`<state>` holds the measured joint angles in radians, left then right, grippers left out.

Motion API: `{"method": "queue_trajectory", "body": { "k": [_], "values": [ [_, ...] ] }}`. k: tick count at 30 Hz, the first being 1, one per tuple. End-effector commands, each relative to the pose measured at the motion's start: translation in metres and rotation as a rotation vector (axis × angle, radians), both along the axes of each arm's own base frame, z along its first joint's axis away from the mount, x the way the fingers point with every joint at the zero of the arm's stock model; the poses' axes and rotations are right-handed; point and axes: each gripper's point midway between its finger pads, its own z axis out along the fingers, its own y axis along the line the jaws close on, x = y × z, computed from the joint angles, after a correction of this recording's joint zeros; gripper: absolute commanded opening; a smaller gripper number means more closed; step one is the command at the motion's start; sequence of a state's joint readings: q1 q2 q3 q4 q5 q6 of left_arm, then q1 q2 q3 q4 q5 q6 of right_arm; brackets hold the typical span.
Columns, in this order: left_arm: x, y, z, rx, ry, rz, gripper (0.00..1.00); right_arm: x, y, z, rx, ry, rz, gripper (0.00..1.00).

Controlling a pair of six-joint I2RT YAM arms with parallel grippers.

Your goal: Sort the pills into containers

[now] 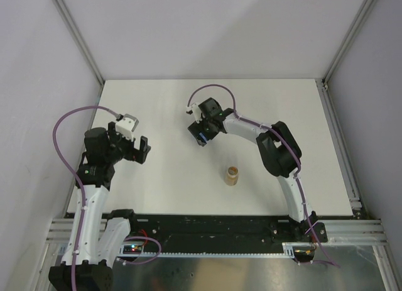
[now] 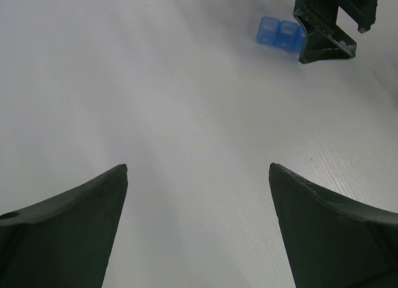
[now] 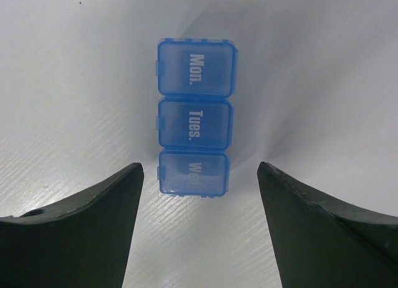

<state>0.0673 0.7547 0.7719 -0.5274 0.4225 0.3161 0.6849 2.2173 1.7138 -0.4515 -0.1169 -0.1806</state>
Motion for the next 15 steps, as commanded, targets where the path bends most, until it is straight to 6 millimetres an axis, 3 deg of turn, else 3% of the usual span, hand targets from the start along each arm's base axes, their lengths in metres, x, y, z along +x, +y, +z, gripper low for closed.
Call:
{"method": "queue_trajectory", "body": {
  "k": [1, 9, 15],
  "values": [
    [0.003, -0.001, 0.002, 0.02, -0.025, -0.019, 0.98, 0.009, 0.009, 0.008, 0.026, -0.023, 0.027, 0.78],
    [0.005, -0.001, 0.002, 0.017, -0.024, -0.02, 0.98, 0.004, 0.009, 0.004, 0.015, -0.013, 0.042, 0.65],
    [0.005, -0.004, 0.004, 0.002, -0.026, -0.033, 0.98, -0.002, 0.007, 0.009, 0.011, -0.002, 0.052, 0.42]
  ]
}}
